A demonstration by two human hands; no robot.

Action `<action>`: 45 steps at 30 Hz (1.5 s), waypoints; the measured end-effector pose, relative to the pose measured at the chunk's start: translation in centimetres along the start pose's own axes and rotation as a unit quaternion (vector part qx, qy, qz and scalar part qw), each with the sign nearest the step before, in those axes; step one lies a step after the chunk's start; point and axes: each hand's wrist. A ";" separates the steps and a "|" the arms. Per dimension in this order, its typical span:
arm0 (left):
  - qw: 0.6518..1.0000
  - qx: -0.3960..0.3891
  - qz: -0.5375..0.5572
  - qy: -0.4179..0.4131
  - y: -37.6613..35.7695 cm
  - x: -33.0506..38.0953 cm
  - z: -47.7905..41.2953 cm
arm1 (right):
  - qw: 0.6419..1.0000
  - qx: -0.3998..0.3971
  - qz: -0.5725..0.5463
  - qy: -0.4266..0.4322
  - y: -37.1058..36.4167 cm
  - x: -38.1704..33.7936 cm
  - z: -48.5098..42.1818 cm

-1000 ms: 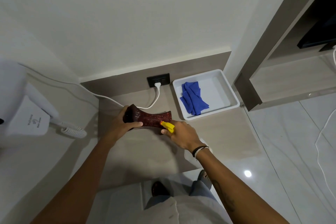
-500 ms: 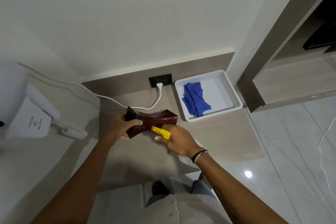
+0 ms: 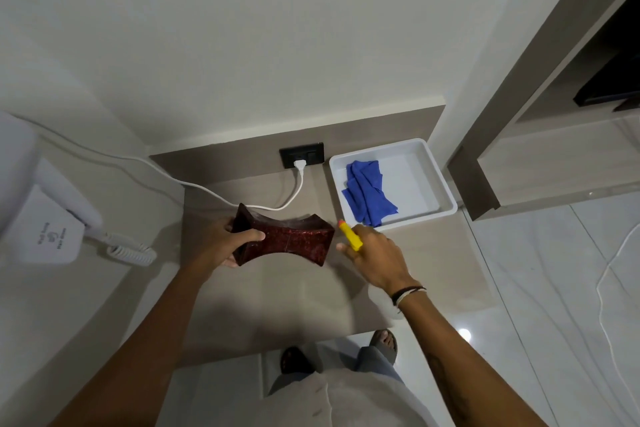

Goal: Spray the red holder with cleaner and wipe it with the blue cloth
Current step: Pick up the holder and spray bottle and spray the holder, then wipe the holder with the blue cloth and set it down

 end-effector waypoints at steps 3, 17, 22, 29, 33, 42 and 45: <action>0.998 0.010 -0.032 -0.045 -0.2 0.6 0.4 | 0.998 0.041 -0.047 0.013 3.9 2.3 -1.0; 0.907 0.106 -0.376 -0.155 -3.7 6.9 4.2 | 0.978 0.187 -0.088 -0.008 11.6 6.2 -10.4; 0.883 0.130 -0.422 -0.159 -5.4 7.1 4.7 | 0.981 0.169 -0.089 -0.021 10.8 7.9 -11.8; 0.866 0.154 -0.443 -0.173 -6.6 7.1 4.4 | 0.970 0.214 -0.090 -0.071 9.3 9.4 -12.0; 0.880 0.149 -0.403 -0.201 -7.4 6.7 4.2 | 0.940 0.337 0.009 0.052 6.8 7.5 -11.1; 0.894 0.127 -0.360 -0.234 -7.5 6.0 3.1 | 0.974 -0.061 0.216 -0.002 -0.4 4.7 -16.1; 0.898 0.130 -0.330 -0.262 -7.2 5.1 2.4 | 0.975 -0.049 0.213 -0.024 -1.9 4.6 -17.0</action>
Point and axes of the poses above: each hand's wrist, its own z-axis away from the middle knuckle, its own y-axis out of the back of the hand, x = y × z, and after that the axes turned 3 degrees about x, right-handed
